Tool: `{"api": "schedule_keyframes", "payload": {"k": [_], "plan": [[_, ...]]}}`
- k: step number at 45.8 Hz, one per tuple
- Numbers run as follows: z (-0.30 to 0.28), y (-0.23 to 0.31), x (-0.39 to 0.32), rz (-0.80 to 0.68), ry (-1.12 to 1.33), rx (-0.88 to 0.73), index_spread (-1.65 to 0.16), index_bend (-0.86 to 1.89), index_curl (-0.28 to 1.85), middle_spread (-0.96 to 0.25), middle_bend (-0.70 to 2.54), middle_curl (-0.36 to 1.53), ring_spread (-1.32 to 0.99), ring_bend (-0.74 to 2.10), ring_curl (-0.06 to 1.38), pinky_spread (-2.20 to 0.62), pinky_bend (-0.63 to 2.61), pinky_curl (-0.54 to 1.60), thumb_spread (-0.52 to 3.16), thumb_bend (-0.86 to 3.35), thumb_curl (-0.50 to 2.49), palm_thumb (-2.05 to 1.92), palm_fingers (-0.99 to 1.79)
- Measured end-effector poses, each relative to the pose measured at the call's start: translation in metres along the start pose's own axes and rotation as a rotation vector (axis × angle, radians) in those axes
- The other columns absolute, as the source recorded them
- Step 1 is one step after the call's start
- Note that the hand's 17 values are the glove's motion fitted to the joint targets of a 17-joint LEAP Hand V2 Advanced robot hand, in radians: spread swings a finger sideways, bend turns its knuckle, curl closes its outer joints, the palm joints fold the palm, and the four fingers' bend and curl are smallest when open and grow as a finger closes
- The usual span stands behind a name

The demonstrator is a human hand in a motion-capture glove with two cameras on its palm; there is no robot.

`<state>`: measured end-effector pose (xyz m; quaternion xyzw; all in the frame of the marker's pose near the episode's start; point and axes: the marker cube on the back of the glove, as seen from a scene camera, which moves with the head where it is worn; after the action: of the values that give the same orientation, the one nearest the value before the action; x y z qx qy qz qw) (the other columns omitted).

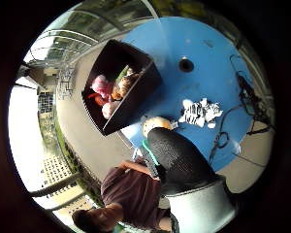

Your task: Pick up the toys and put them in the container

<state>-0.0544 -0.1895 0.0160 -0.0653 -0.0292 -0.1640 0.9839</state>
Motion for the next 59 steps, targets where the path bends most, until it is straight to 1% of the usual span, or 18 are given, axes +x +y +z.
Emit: {"api": "schedule_keyframes", "payload": {"k": [2, 7, 9, 14, 17, 23, 25, 26, 28, 29, 32, 35, 40, 41, 53, 57, 58, 59], "plan": [[0.014, 0.006, 0.017, -0.013, 0.020, -0.015, -0.19, 0.02, 0.15, -0.01, 0.12, 0.31, 0.01, 0.52, 0.29, 0.03, 1.02, 0.35, 1.26, -0.04, 0.49, -0.02, -0.35], [0.052, 0.003, 0.042, 0.177, 0.048, -0.040, -0.19, 0.03, 0.13, -0.01, 0.12, 0.30, 0.01, 0.50, 0.29, 0.03, 1.01, 0.35, 1.22, -0.04, 0.45, -0.04, -0.33], [0.067, 0.003, 0.046, 0.136, 0.063, -0.049, -0.19, 0.03, 0.12, -0.01, 0.12, 0.29, 0.01, 0.49, 0.29, 0.03, 1.00, 0.35, 1.21, -0.04, 0.44, -0.04, -0.33], [0.137, -0.002, 0.048, -0.084, 0.057, -0.036, -0.19, 0.03, 0.11, 0.00, 0.13, 0.28, 0.01, 0.47, 0.29, 0.04, 0.99, 0.34, 1.20, -0.04, 0.41, -0.03, -0.31], [0.180, -0.013, 0.040, -0.076, 0.022, -0.029, -0.20, 0.05, 0.11, 0.00, 0.15, 0.28, 0.01, 0.47, 0.29, 0.04, 0.97, 0.34, 1.19, -0.04, 0.40, -0.03, -0.27], [0.261, -0.032, 0.031, -0.012, 0.019, -0.152, -0.20, 0.07, 0.11, 0.01, 0.14, 0.28, 0.01, 0.49, 0.29, 0.03, 0.97, 0.34, 1.17, -0.01, 0.39, 0.02, -0.21], [0.277, -0.035, 0.031, -0.001, 0.021, -0.154, -0.21, 0.06, 0.11, 0.02, 0.15, 0.27, 0.02, 0.55, 0.31, 0.03, 1.00, 0.35, 1.19, 0.03, 0.40, 0.10, -0.12], [0.282, -0.036, 0.032, 0.002, 0.009, -0.141, -0.22, 0.09, 0.11, 0.01, 0.19, 0.29, -0.01, 0.65, 0.34, 0.02, 1.00, 0.34, 1.23, 0.10, 0.43, 0.22, 0.08], [0.287, -0.038, 0.033, 0.005, -0.030, -0.109, -0.22, 0.09, 0.11, 0.01, 0.22, 0.29, -0.03, 0.70, 0.33, 0.00, 0.99, 0.33, 1.24, 0.12, 0.43, 0.27, 0.13], [0.289, -0.039, 0.034, 0.004, -0.050, -0.095, -0.23, 0.16, 0.12, -0.02, 0.34, 0.33, -0.09, 0.77, 0.36, -0.09, 1.00, 0.33, 1.28, 0.20, 0.46, 0.39, 0.44], [0.292, -0.041, 0.038, -0.009, -0.106, -0.054, -0.23, 0.17, 0.10, -0.07, 0.49, 0.37, -0.17, 0.82, 0.33, -0.25, 1.01, 0.30, 1.30, 0.28, 0.48, 0.52, 0.85], [0.295, -0.046, 0.037, -0.024, -0.158, -0.010, -0.22, 0.24, 0.14, -0.11, 0.66, 0.43, -0.23, 0.84, 0.35, -0.34, 0.96, 0.30, 1.34, 0.35, 0.51, 0.64, 1.12], [0.296, -0.054, 0.030, -0.019, -0.243, 0.070, -0.19, 0.36, 0.21, -0.16, 0.90, 0.54, -0.29, 0.85, 0.41, -0.40, 0.92, 0.33, 1.38, 0.43, 0.54, 0.76, 1.28], [0.296, -0.054, 0.028, -0.019, -0.257, 0.081, -0.18, 0.39, 0.22, -0.16, 1.01, 0.57, -0.30, 0.87, 0.42, -0.40, 0.89, 0.33, 1.38, 0.45, 0.55, 0.78, 1.37], [0.272, -0.057, 0.026, 0.017, -0.373, 0.081, -0.10, 0.89, 0.43, -0.11, 1.21, 0.67, -0.31, 1.13, 0.54, -0.41, 0.91, 0.39, 0.80, 0.35, 0.75, 0.81, 1.38], [0.246, -0.053, 0.025, 0.027, -0.376, 0.104, -0.08, 1.00, 0.49, -0.12, 1.24, 0.68, -0.30, 1.20, 0.57, -0.39, 0.97, 0.42, 0.64, 0.35, 0.81, 0.82, 1.30], [0.237, -0.051, 0.025, 0.029, -0.373, 0.110, -0.10, 1.02, 0.50, -0.12, 1.27, 0.70, -0.32, 1.19, 0.57, -0.38, 0.95, 0.42, 0.58, 0.33, 0.82, 0.80, 1.16], [0.228, -0.050, 0.025, 0.033, -0.367, 0.117, -0.10, 1.04, 0.51, -0.12, 1.27, 0.70, -0.31, 1.21, 0.59, -0.38, 0.98, 0.44, 0.55, 0.34, 0.83, 0.82, 1.21]]}}
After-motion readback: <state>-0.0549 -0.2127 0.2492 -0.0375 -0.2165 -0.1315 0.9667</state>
